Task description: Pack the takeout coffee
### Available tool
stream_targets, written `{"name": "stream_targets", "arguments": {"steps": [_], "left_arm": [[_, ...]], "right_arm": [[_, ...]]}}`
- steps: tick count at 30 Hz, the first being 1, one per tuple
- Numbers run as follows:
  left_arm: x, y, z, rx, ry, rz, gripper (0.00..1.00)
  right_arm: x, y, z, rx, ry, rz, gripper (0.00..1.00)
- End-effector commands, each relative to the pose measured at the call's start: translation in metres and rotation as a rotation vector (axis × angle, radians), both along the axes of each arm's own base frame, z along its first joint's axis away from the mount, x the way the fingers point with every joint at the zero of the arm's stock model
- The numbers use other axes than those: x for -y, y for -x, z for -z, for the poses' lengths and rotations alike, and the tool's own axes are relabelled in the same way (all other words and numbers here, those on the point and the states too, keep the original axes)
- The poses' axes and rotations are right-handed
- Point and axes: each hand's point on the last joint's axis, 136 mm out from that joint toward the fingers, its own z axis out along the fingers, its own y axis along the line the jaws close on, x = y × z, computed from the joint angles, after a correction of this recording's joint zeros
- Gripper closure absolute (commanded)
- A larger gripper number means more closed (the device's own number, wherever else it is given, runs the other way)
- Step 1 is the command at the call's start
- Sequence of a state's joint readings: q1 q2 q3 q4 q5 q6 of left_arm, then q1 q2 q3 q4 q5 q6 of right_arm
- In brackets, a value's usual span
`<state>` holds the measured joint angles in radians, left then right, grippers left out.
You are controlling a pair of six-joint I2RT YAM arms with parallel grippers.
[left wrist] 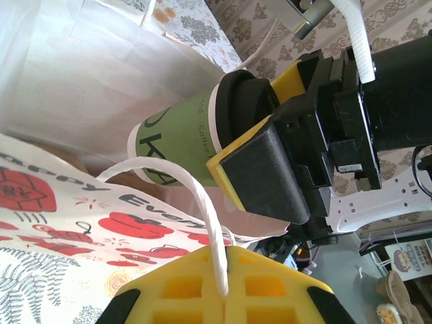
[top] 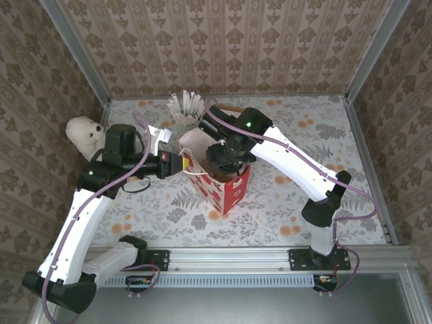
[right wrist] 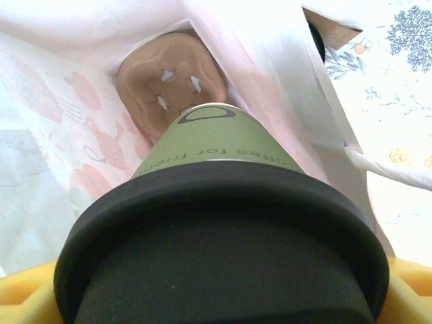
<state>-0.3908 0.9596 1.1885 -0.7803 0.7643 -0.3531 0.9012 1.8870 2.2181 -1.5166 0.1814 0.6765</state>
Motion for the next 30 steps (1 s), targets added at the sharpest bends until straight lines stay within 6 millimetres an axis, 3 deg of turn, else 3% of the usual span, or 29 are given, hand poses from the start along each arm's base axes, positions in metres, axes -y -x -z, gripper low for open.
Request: {"name": "stream_targets", "arguments": {"steps": [1,13,19,26,30], "left_arm": [[0.003,0.006,-0.005,0.020,0.029,0.043,1.00],[0.006,0.004,0.001,0.010,0.032,0.060,1.00],[0.005,0.007,-0.001,0.020,0.034,0.074,1.00],[0.005,0.006,-0.004,0.020,0.043,0.081,0.96],[0.006,0.007,-0.012,0.036,0.064,0.095,0.96]], "right_arm": [[-0.003,0.005,0.006,-0.033,0.002,-0.021,0.35],[-0.034,0.004,0.021,-0.080,0.030,-0.101,0.35],[-0.024,0.003,0.030,-0.090,0.105,-0.110,0.34],[0.011,0.013,0.033,-0.133,0.217,-0.108,0.35],[0.013,0.019,0.031,-0.156,0.210,-0.137,0.37]]}}
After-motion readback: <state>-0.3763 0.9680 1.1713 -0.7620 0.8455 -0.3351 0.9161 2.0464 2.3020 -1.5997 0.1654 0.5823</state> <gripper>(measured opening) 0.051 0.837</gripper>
